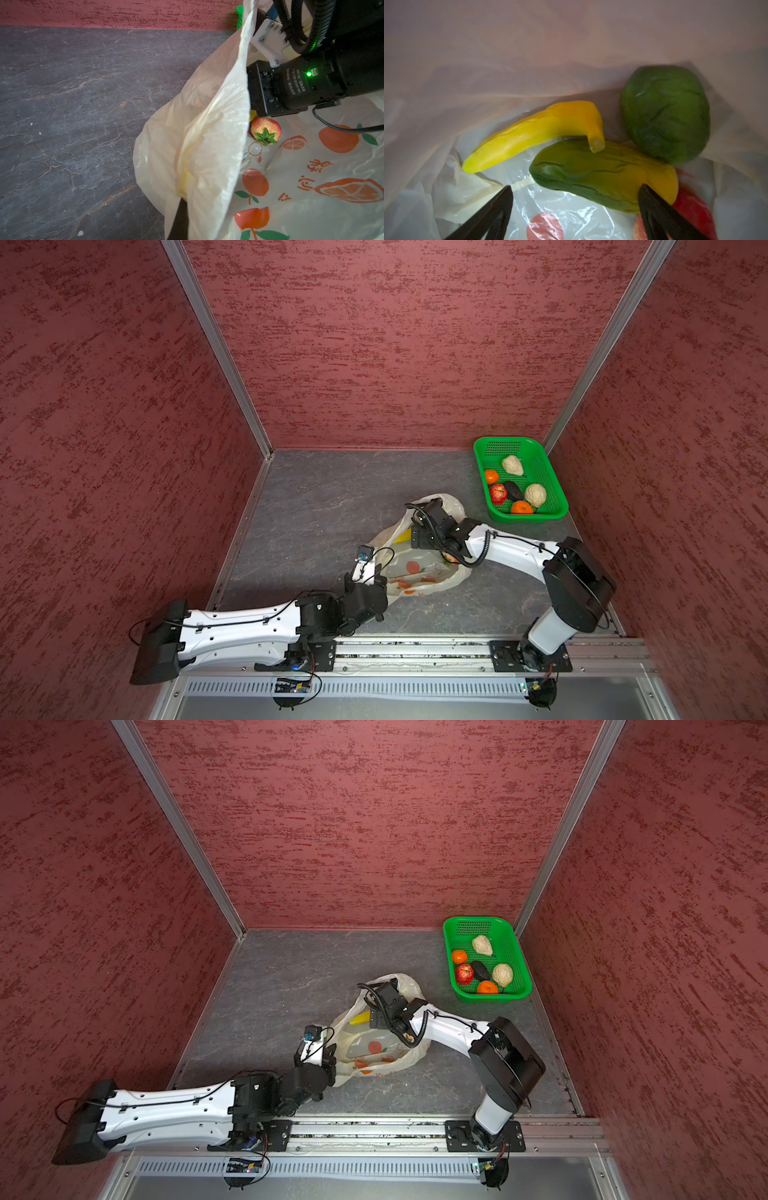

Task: Untie the knot of the plastic bag and take out the fruit
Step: 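Lower the right gripper into the bag toward the green-yellow papaya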

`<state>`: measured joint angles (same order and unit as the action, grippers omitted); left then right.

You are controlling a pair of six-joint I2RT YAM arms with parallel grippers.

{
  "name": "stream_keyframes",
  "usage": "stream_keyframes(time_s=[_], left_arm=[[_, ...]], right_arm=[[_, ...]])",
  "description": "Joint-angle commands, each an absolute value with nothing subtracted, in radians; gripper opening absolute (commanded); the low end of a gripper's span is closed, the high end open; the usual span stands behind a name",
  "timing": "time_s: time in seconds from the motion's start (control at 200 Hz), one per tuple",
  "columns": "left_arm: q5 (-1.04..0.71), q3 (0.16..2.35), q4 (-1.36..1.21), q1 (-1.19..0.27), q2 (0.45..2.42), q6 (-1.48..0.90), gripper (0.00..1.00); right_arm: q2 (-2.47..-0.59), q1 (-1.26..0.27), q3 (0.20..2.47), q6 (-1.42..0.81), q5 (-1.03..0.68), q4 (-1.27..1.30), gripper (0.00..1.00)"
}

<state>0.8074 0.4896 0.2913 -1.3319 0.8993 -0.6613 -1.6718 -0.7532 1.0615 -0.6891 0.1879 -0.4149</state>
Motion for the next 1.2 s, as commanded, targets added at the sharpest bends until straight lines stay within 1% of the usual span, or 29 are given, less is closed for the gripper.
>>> stream_keyframes(time_s=[0.0, 0.351, 0.486, 0.731, 0.927, 0.992, 1.112, 1.192], left_arm=[[0.804, 0.489, 0.264, -1.340, 0.904, -0.664, 0.00], [0.811, 0.492, 0.271, -1.344, 0.905, -0.666, 0.00], [0.813, 0.497, 0.275, -1.344, 0.909, -0.665, 0.00], [0.815, 0.505, 0.263, -1.344, 0.924, -0.669, 0.00], [0.815, 0.513, 0.245, -1.342, 0.954, -0.668, 0.00], [0.813, 0.518, 0.243, -1.342, 0.963, -0.668, 0.00], [0.810, 0.523, 0.234, -1.342, 0.974, -0.672, 0.00], [0.808, 0.524, 0.233, -1.344, 0.982, -0.674, 0.00]], right_arm=[[-1.709, -0.743, 1.101, -0.711, 0.237, -0.433, 0.98], [-1.802, -0.734, 1.132, -0.677, 0.263, -0.477, 0.98], [-1.833, -0.735, 1.170, -0.704, 0.275, -0.577, 0.98], [-1.761, -0.740, 1.107, -0.715, 0.255, -0.633, 0.98], [-1.692, -0.772, 1.085, -0.654, 0.149, -0.598, 0.98], [-1.675, -0.784, 1.100, -0.622, 0.167, -0.609, 0.98], [-1.645, -0.784, 1.109, -0.574, 0.265, -0.621, 0.98], [-1.652, -0.771, 1.112, -0.530, 0.283, -0.610, 0.98]])
